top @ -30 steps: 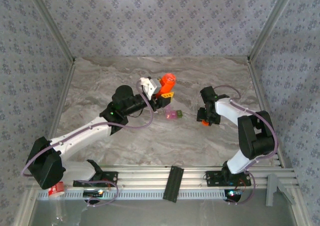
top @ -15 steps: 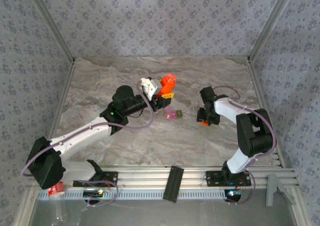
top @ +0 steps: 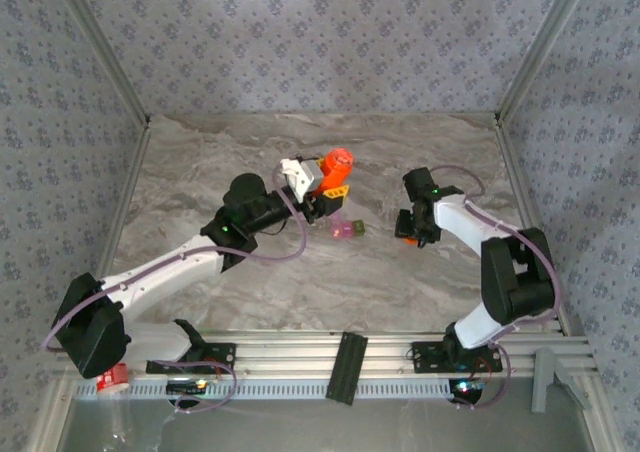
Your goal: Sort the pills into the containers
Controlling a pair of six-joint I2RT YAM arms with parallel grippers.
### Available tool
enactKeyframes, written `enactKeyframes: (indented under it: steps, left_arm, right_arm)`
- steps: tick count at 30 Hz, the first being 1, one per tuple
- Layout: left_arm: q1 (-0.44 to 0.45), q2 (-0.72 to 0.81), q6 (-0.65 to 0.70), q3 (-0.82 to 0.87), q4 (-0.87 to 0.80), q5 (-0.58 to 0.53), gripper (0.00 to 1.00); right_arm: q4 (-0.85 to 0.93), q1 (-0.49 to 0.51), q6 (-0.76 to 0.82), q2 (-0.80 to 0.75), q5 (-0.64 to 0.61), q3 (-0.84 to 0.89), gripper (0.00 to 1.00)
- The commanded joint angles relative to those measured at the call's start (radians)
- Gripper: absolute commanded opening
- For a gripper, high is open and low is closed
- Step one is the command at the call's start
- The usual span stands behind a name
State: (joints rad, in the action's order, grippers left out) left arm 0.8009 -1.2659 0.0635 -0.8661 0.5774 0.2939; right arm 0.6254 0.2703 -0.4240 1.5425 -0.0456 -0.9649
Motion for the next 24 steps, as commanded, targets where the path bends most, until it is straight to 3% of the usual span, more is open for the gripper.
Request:
enactKeyframes:
  steps: [1,14,24]
  left_arm:
    - [0.005,-0.023,0.045,0.036,0.141,0.005,0.00]
    - [0.005,-0.128,0.079,0.090,0.215,-0.017,0.00]
    - [0.005,-0.178,0.080,0.102,0.172,-0.047,0.00]
  right_arm:
    - [0.053,-0.005,0.019,-0.085,0.025,-0.087,0.45]
    - [0.278,0.009,0.107,-0.204,0.257,-0.491,0.46]
    - [0.333,0.017,0.151,-0.185,0.466,-0.625,0.45]
